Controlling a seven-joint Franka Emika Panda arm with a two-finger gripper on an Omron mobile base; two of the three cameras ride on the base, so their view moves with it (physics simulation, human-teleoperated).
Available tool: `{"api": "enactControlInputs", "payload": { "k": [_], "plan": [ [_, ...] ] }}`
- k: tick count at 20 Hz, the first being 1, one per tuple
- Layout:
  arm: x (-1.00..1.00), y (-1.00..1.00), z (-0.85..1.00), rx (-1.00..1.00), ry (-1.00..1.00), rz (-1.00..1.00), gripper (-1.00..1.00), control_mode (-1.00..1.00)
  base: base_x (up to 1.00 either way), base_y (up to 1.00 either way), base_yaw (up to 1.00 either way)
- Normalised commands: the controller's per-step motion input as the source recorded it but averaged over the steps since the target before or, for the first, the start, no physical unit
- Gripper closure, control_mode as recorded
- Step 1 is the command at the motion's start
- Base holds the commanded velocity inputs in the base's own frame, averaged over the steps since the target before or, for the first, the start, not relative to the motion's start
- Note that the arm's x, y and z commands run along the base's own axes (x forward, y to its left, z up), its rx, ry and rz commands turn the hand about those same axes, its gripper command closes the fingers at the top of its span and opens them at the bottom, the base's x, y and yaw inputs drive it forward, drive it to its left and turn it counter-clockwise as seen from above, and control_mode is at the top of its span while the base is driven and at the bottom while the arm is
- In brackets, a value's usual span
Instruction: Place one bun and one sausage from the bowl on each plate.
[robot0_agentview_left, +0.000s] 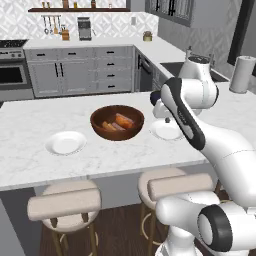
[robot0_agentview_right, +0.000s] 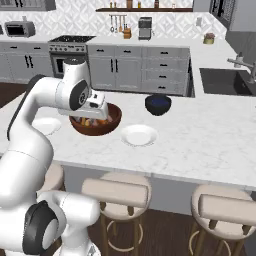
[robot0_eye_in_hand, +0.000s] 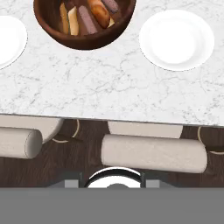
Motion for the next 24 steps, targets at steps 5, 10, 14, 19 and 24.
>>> {"api": "enactControlInputs", "payload": {
  "k": [5,10,14,19,24],
  "plan": [
    [0.0,0.0,0.0,0.0,0.0,0.0,-1.0,1.0,-0.16,0.27,0.0],
    [0.0,0.0,0.0,0.0,0.0,0.0,-1.0,1.0,-0.04,0.78,0.0],
    [0.0,0.0,0.0,0.0,0.0,0.0,-1.0,1.0,0.41,0.24,-0.02],
    [0.0,0.0,0.0,0.0,0.0,0.0,-1.0,1.0,1.0,0.0,-0.07],
    [0.79,-0.03,-0.02,0.0,0.04,-0.04,-1.0,-1.0,0.2,0.0,-0.01]
  ]
}}
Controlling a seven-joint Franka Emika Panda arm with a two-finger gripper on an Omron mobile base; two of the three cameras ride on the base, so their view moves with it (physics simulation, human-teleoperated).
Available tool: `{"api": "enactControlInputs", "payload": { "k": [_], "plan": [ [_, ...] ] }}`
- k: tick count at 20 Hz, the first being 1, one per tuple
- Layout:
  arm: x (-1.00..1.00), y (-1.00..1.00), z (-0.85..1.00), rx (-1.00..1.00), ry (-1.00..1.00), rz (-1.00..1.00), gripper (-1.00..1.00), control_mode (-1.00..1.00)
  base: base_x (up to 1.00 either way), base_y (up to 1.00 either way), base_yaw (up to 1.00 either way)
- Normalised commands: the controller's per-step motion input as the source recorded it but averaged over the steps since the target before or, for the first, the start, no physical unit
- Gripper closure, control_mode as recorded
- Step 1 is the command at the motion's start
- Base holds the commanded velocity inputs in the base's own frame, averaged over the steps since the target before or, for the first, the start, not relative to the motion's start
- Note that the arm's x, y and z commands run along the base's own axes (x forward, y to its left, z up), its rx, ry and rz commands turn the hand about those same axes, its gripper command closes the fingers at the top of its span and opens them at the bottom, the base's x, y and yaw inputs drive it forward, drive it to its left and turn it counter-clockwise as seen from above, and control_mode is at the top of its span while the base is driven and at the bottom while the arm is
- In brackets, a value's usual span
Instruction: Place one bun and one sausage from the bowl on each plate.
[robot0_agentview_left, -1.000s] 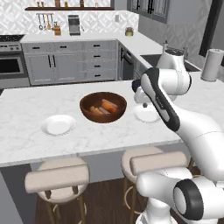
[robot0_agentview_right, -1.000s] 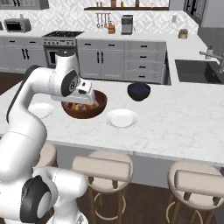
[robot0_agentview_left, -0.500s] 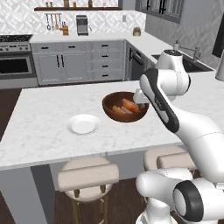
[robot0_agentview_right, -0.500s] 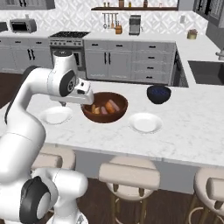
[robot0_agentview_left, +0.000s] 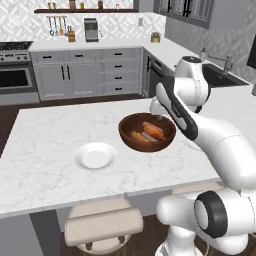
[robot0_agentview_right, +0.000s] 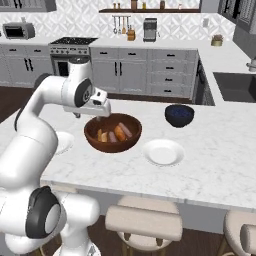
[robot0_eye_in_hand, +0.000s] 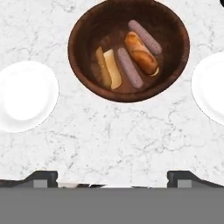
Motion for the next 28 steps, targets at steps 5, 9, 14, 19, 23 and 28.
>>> {"api": "enactControlInputs", "payload": {
  "k": [5,9,14,19,23,28],
  "plan": [
    [1.0,-0.05,-0.39,-0.04,0.06,-0.01,-1.0,-1.0,0.0,0.0,0.0],
    [0.98,0.0,-0.76,-0.17,0.08,0.0,-1.0,-1.0,0.0,0.0,0.0],
    [0.76,-0.12,-0.8,-0.18,0.09,0.0,-1.0,-1.0,0.0,0.0,0.0],
    [0.55,-0.39,-0.56,-0.04,0.14,0.0,-1.0,-1.0,0.0,0.0,0.0],
    [0.44,-0.27,-0.51,0.0,0.19,0.0,-1.0,-1.0,0.0,0.0,0.0],
    [0.28,-0.08,-0.54,0.0,0.16,0.0,-1.0,-1.0,0.0,0.0,0.0]
  ]
}}
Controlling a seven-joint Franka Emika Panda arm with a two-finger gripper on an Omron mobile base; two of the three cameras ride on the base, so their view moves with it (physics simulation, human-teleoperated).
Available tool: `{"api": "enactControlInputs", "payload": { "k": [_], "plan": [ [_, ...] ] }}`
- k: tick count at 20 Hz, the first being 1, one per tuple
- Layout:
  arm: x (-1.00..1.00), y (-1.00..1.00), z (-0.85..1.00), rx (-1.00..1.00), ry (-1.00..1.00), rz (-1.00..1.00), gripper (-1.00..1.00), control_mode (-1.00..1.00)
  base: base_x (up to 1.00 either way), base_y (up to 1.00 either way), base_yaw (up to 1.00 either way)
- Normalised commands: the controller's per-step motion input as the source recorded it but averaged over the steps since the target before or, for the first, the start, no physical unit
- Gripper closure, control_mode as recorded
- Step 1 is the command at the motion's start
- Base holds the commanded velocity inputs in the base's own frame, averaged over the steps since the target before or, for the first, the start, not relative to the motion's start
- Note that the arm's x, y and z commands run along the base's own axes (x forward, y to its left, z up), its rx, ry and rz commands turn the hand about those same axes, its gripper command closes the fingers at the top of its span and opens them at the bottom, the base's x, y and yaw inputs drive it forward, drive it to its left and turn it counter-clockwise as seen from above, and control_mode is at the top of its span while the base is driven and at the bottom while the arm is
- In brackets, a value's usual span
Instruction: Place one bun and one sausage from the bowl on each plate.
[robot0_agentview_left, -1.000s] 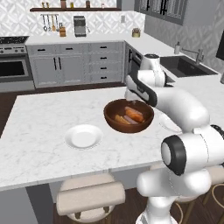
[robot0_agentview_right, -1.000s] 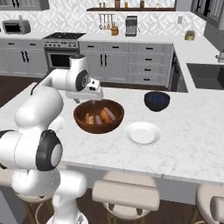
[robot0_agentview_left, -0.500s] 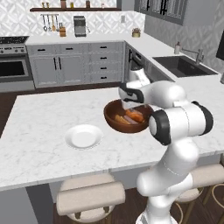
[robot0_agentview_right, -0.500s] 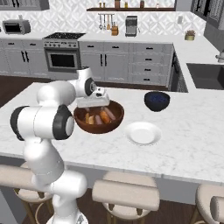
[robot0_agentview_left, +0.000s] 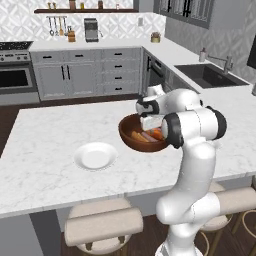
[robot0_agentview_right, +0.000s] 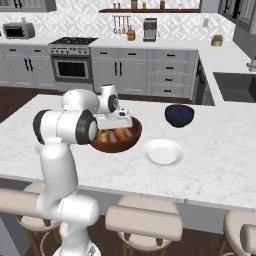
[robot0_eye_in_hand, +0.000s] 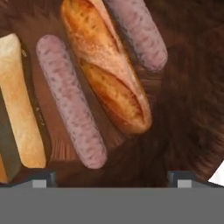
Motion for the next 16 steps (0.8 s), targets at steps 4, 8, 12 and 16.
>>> {"api": "enactControlInputs", "payload": {
  "k": [4,8,12,16],
  "plan": [
    [0.41,0.0,-0.46,0.0,0.13,0.0,-1.0,-1.0,0.0,0.0,0.0],
    [0.62,-0.02,-0.24,0.0,0.08,0.0,-1.0,-1.0,0.0,0.0,0.0],
    [0.56,-0.09,-0.19,0.0,0.05,0.0,-1.0,-1.0,0.0,0.0,0.0],
    [0.11,-0.11,-0.34,0.0,0.05,0.0,-1.0,-1.0,0.0,0.0,0.0]
  ]
}}
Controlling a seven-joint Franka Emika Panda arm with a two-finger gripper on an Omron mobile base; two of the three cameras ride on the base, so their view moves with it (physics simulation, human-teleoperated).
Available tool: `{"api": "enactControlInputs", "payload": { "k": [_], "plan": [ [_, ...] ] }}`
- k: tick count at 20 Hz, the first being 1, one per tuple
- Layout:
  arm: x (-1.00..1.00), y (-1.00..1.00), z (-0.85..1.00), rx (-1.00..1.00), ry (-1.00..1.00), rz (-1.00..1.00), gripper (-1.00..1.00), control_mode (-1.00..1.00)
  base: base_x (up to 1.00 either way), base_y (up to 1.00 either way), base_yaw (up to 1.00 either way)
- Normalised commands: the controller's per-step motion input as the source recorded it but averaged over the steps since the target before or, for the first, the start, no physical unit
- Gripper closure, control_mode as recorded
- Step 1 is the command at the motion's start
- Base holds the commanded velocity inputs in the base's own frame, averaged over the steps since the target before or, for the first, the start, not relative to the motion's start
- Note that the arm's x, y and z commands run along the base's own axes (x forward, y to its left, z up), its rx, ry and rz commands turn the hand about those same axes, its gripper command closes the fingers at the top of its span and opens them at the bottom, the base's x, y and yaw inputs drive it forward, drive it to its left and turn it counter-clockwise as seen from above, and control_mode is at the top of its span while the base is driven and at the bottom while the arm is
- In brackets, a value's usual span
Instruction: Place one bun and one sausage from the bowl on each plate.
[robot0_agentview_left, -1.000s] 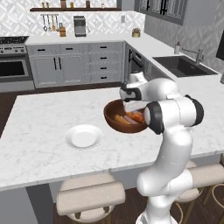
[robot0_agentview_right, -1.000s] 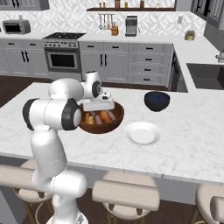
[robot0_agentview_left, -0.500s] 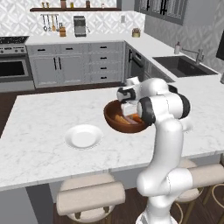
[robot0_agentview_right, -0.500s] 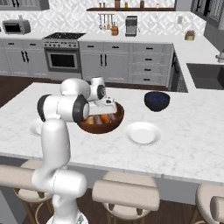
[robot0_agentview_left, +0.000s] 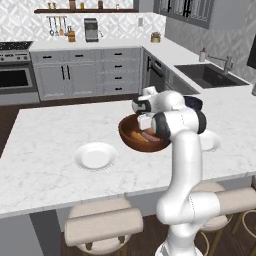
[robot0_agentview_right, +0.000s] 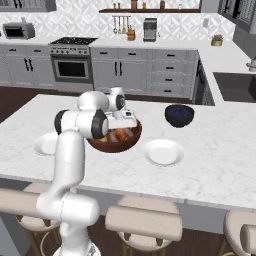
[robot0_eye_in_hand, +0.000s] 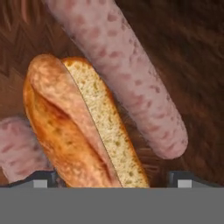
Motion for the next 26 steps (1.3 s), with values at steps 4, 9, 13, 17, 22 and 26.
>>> {"api": "enactControlInputs", "payload": {
  "k": [4,9,13,17,22,26],
  "plan": [
    [-0.49,-0.01,-0.44,0.0,0.04,0.0,1.0,-1.0,0.0,0.0,0.0],
    [-0.77,0.0,-0.07,0.0,-0.03,0.0,1.0,-1.0,0.0,0.0,0.0],
    [-0.49,0.04,0.76,0.07,-0.07,-0.01,1.0,-1.0,0.0,0.0,0.0],
    [-0.37,0.14,0.98,0.07,-0.08,-0.02,1.0,-1.0,0.0,0.0,0.0],
    [-0.54,-0.09,0.95,0.04,-0.13,-0.11,1.0,-1.0,0.0,0.0,0.0],
    [-0.2,-0.87,0.69,0.01,-0.01,-0.3,1.0,-1.0,0.0,0.0,0.0]
  ]
}}
